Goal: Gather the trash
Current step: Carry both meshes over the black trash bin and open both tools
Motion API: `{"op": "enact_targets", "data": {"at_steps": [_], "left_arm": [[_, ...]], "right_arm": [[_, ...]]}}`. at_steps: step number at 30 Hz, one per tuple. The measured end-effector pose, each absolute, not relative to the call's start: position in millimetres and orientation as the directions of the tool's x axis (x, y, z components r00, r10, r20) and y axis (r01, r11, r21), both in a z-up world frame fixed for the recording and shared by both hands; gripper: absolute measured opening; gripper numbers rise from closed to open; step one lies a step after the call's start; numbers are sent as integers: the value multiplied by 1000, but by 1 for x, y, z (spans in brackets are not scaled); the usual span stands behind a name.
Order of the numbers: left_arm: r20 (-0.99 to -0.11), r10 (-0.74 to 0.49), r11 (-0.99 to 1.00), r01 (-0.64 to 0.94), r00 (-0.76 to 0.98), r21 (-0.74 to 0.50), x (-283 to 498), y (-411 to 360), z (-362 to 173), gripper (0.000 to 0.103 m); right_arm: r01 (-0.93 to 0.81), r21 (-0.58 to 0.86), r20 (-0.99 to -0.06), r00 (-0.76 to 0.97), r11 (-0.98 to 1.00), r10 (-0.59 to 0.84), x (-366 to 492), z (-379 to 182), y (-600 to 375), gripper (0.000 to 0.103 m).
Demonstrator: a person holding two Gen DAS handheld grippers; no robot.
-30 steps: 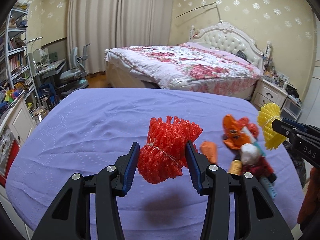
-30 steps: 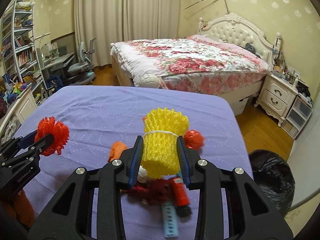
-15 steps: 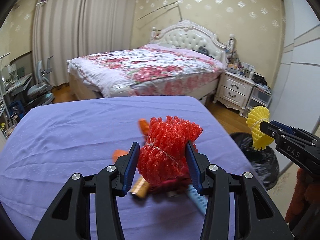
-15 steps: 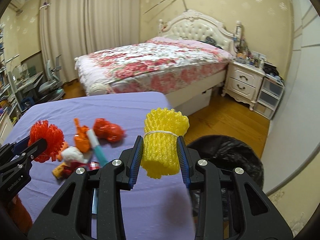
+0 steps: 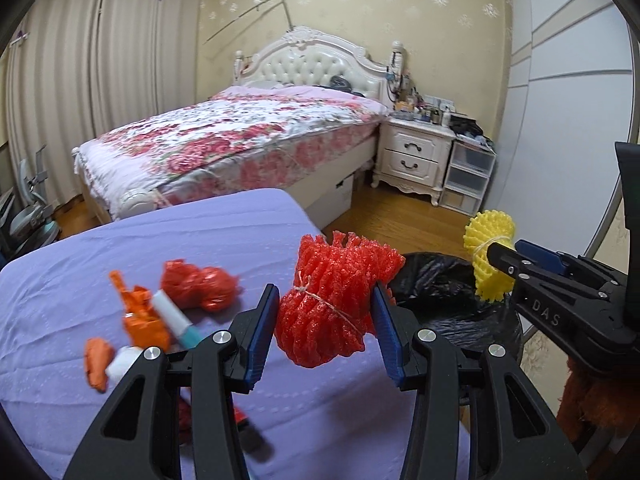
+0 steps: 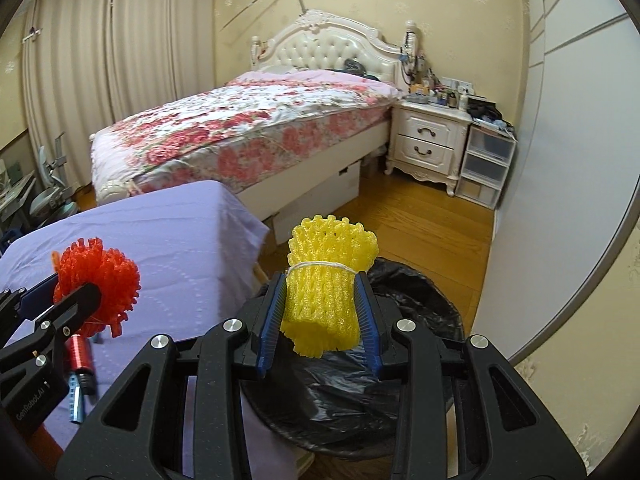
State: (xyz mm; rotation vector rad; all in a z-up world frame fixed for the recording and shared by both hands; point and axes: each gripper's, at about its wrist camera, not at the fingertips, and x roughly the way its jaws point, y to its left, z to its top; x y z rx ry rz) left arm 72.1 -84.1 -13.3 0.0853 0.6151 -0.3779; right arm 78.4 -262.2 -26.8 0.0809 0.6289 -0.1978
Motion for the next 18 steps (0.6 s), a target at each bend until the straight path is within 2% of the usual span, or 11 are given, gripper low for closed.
{"op": "enact_targets", "data": {"at_steps": [13, 16, 17, 18], "left_arm": [[-616, -331, 900, 435, 715, 21, 102, -141, -33, 47], [-623, -327, 897, 441, 711, 32, 105, -149, -38, 56], [-625, -325, 897, 440, 710, 34, 108, -150, -39, 60], [-626, -323, 898, 439, 710, 33, 110, -150, -40, 69]], "right_arm": [[279, 72, -621, 764, 957, -176, 88, -47, -306, 35], [290, 63, -627, 756, 955, -188, 90, -49, -310, 40], [294, 62, -625, 756, 954, -192, 91, -49, -309, 45], [300, 62, -623, 756, 952, -198, 91, -49, -311, 49]]}}
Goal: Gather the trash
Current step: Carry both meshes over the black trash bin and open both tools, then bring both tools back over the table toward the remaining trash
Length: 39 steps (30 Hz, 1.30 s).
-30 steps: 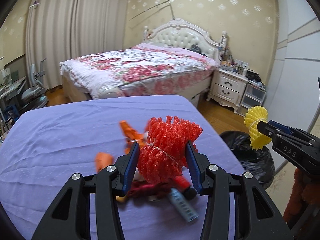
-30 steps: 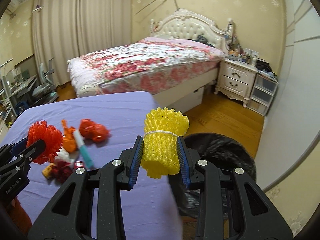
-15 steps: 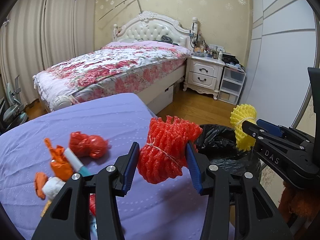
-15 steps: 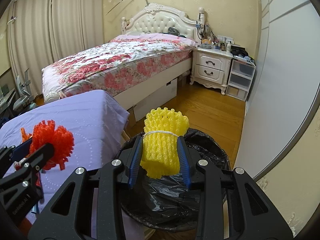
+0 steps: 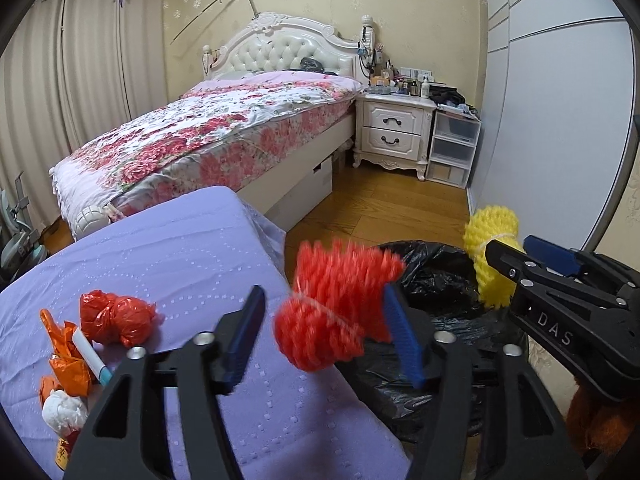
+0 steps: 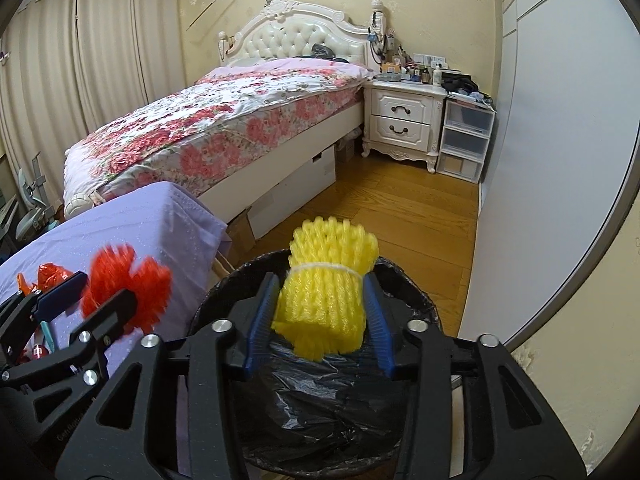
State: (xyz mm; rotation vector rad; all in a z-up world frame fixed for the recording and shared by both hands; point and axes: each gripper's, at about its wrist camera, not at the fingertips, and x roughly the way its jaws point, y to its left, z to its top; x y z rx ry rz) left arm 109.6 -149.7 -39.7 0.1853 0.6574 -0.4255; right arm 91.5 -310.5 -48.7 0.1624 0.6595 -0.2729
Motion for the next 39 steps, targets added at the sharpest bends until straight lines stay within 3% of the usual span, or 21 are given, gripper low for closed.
{"op": "enact_targets", "data": {"at_steps": [1, 9, 17, 39], "left_arm": [[-625, -320, 900, 434, 712, 34, 110, -149, -41, 75], [-625, -300, 910, 413, 721, 40, 107, -144, -39, 79], [-624, -274, 924, 380, 732, 40, 96, -122, -30, 79], [-624, -75, 988, 142, 778, 59, 42, 14, -23, 79]], "right_arm": [[306, 62, -623, 755, 950, -203, 91, -49, -312, 49], [332, 62, -627, 747, 941, -222, 88, -47, -316, 53], [306, 62, -624, 755, 950, -202, 82, -42, -301, 58], [61, 71, -654, 756, 996, 0, 52, -41, -197, 59]]}}
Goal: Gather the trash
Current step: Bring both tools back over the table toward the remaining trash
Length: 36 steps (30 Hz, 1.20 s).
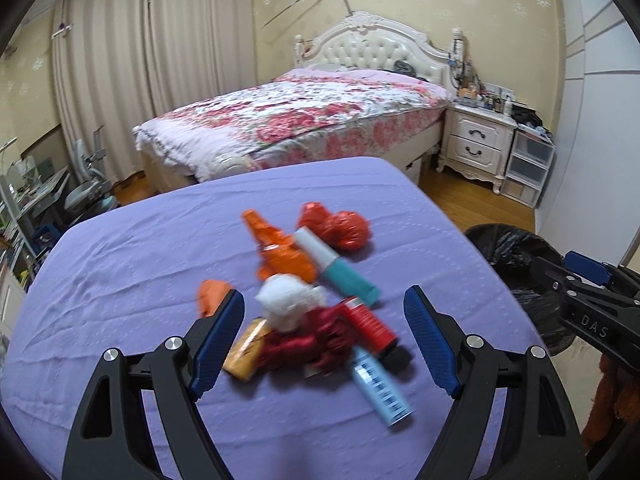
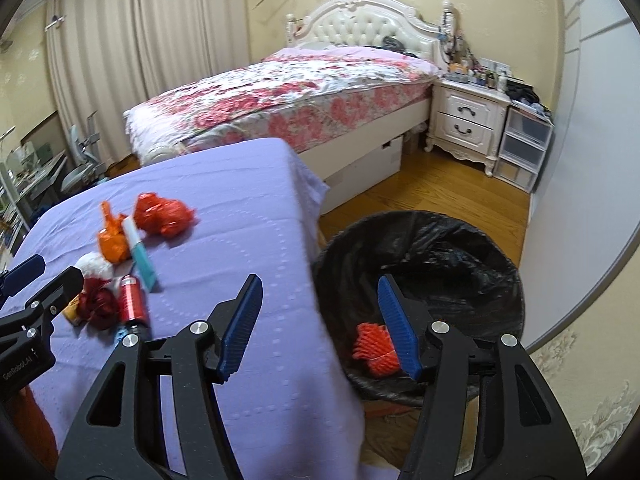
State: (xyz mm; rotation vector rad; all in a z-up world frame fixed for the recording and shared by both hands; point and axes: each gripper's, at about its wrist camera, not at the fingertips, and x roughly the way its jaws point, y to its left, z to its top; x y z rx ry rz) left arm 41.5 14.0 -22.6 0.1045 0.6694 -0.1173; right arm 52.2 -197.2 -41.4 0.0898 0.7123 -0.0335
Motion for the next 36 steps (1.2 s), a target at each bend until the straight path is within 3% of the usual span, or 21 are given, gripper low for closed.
{"op": "enact_targets", "data": {"at_steps": [21, 32, 34, 36], "left_arm": [[-653, 71, 997, -76, 754, 22, 24, 131, -42, 79], [-669, 88, 992, -124, 738, -7, 21, 163, -51, 79], [-672, 86, 992, -126, 736, -10, 20, 164, -53, 79], [-675, 85, 992, -126, 733, -12, 20, 165, -54, 79]], "right_arm": [[-213, 27, -689, 704, 977, 173, 54, -46, -72, 59], [-302, 3, -714, 666, 953, 213, 62, -58, -26, 59], [-303, 3, -719, 662, 953, 212, 64, -61, -23, 57], [-307, 0, -726, 654, 952, 211, 66, -63, -20, 47]]}}
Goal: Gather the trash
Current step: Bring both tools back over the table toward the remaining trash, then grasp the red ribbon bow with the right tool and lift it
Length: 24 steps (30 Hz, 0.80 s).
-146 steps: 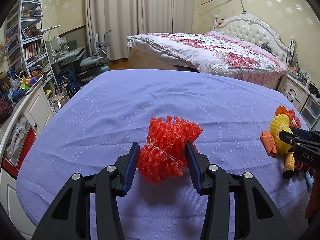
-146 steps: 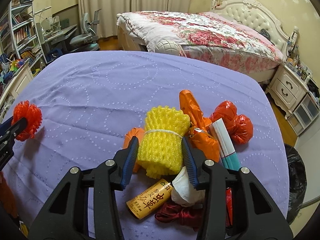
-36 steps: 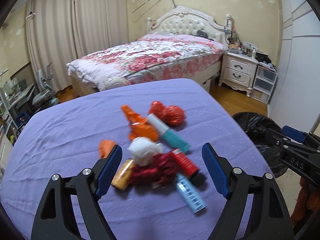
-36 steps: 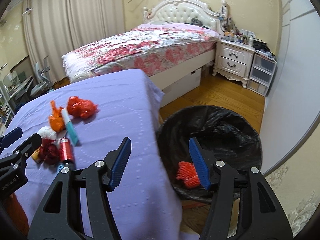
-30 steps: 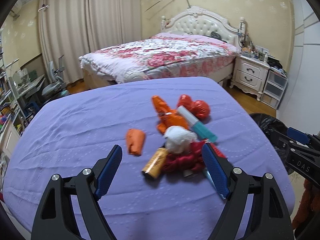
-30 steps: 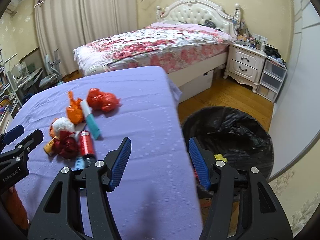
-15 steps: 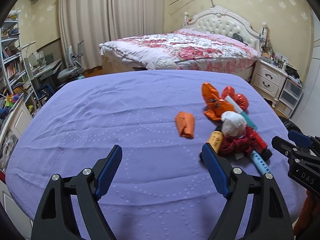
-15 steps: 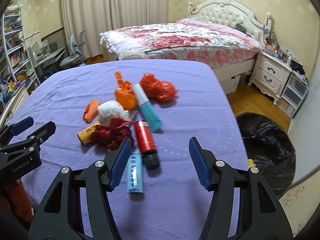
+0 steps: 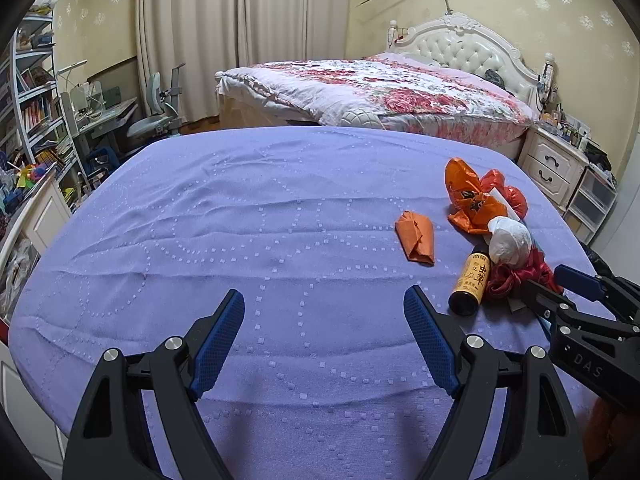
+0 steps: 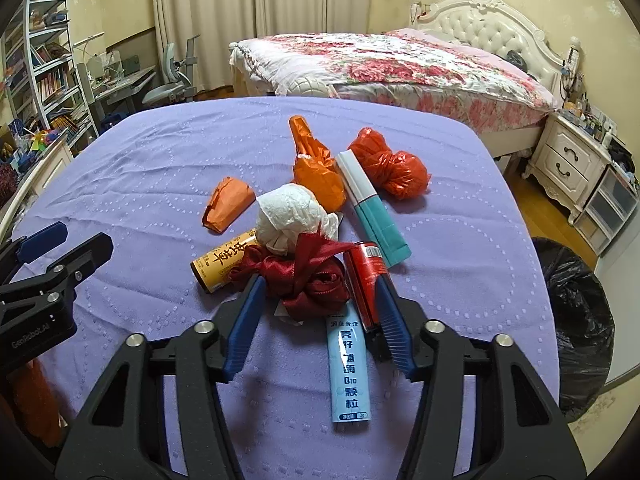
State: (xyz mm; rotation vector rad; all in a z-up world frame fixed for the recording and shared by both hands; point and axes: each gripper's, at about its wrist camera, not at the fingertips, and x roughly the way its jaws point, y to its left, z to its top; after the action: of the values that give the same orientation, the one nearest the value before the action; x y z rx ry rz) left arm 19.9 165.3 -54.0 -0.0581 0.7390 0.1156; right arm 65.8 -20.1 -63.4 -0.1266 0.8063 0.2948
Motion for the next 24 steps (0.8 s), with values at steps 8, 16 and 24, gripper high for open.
{"op": "enact_targets", "data": {"at_steps": [8, 16, 24], "left_arm": [[-680, 80, 993, -119, 729, -11, 19, 162, -56, 79], [-684, 77, 994, -106, 726, -1, 20, 151, -56, 79], [-677, 68, 996, -88, 733, 5, 20, 141, -53, 79]], "right_arm": [[-333, 17, -740, 630, 943, 236, 63, -69, -15, 19], [-335, 23, -723, 645, 942, 247, 57, -61, -19, 15], [-301, 23, -692, 683, 953, 233, 53, -46, -35, 15]]}}
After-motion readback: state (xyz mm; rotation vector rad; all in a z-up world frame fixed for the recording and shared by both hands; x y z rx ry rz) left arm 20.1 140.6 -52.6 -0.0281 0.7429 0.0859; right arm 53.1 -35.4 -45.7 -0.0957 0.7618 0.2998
